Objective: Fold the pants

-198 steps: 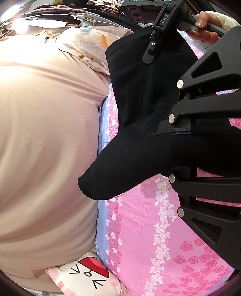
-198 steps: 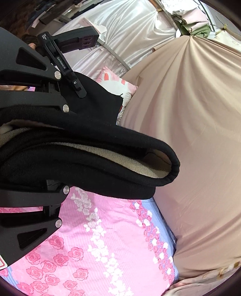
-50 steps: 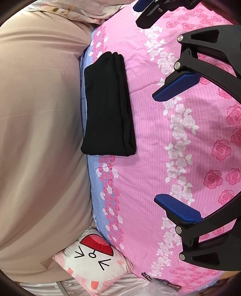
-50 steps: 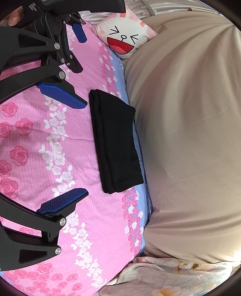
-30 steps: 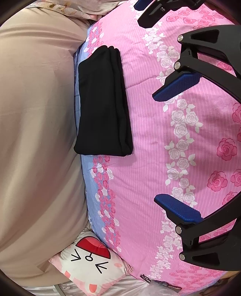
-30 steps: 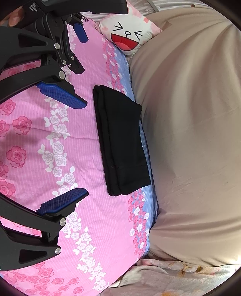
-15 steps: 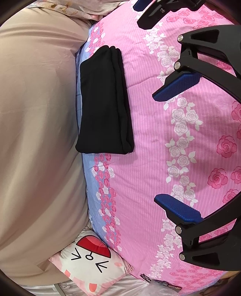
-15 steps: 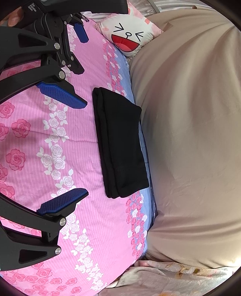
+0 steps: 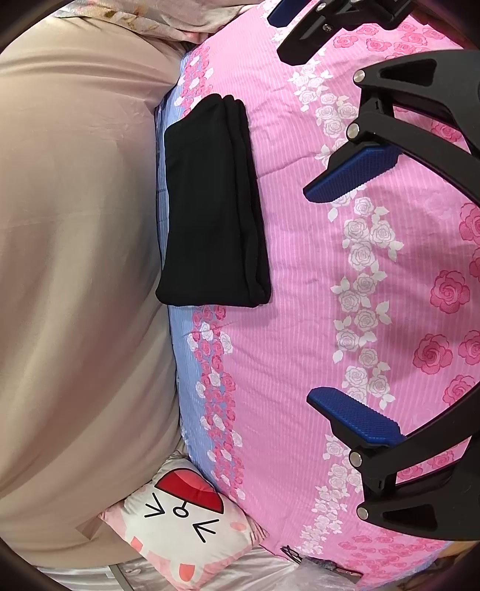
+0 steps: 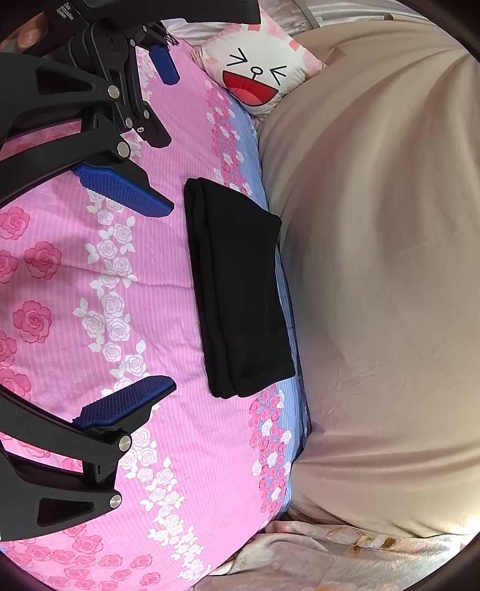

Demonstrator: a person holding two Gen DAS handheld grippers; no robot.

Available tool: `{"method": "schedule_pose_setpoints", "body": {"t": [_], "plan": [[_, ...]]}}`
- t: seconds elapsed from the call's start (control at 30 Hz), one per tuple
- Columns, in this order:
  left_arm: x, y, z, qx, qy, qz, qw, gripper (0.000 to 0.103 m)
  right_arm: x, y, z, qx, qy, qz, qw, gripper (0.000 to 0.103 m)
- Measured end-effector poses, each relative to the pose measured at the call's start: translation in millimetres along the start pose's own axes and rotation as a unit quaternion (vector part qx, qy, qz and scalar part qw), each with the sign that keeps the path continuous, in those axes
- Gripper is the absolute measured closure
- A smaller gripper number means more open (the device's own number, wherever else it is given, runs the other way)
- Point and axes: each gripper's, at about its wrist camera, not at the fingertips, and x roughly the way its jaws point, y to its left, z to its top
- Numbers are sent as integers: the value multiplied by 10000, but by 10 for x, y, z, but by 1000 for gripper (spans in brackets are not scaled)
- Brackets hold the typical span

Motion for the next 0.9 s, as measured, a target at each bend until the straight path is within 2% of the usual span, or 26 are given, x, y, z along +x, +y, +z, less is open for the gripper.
{"method": "schedule_pose_setpoints", "body": {"t": [0.17, 0.67, 0.9], "plan": [[-16, -20, 5, 52, -49, 95, 9999, 5, -1, -7, -3, 4, 0, -3, 10000, 17], [37, -7, 26, -1, 44, -176, 9998, 5, -5, -18, 1, 23, 0, -14, 10000, 17], [19, -35, 22, 38, -120, 17, 9999, 5, -9, -25, -4, 45, -6, -27, 10000, 17]]}}
